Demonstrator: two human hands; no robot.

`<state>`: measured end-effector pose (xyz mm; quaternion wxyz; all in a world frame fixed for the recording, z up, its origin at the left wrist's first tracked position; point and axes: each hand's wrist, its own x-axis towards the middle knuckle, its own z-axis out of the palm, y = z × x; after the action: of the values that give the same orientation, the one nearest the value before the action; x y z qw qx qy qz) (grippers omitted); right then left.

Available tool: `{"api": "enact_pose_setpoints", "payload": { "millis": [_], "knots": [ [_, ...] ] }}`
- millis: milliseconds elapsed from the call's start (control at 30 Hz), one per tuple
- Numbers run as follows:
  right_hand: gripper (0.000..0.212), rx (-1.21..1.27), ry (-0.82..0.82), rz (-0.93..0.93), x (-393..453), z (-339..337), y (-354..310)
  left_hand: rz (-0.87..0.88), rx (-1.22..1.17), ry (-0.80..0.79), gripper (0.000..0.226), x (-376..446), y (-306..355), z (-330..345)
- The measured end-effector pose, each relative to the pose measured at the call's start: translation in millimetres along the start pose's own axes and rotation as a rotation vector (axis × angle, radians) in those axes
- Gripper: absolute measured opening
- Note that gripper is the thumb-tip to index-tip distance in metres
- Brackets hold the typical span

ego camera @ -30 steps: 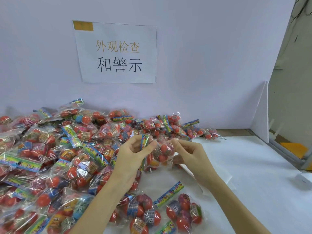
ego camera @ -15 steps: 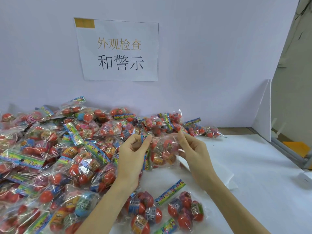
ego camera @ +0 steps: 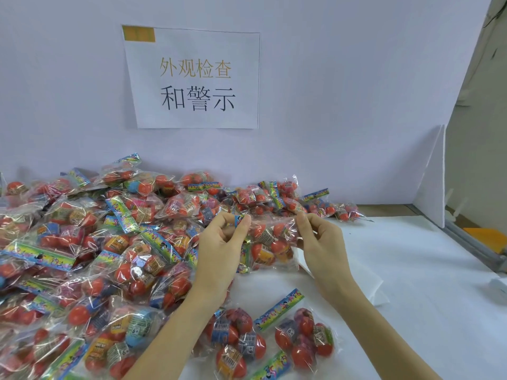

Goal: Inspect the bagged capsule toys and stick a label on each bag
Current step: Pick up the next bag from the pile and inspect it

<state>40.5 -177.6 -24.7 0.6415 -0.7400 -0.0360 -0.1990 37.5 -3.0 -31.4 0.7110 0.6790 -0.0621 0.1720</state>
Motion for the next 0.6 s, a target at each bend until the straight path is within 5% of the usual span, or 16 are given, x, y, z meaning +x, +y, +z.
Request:
{"api": "enact_pose_setpoints", "payload": {
  "millis": [200, 333, 467, 567, 600],
  "knots": [
    [0.049, 0.225, -0.225, 0.118, -3.1, -5.5, -6.8, 0.019, 0.014, -0.001, 0.033, -6.3, 6.8, 5.3],
    [0.051, 0.384, -0.189, 0.217, 2.5, -13.7, -8.7, -0.075, -0.064, -0.089, 0.037, -5.3, 10.6, 5.7],
    [0.042, 0.322, -0.128, 0.271, 5.1, -20.0, -8.7, -0.276, -0.152, -0.201, 0.029, -3.1, 9.5, 6.2],
    [0.037, 0.243, -0.121, 0.252, 4.8, -20.8, -9.5, -0.232, -0.14, -0.293, 0.009, -4.3, 12.8, 5.6],
    [0.035, 0.193, -0.131, 0.232, 4.2, -20.2, -9.7, -0.178, -0.061, -0.316, 0.017, -4.0, 10.9, 4.2]
  ]
}}
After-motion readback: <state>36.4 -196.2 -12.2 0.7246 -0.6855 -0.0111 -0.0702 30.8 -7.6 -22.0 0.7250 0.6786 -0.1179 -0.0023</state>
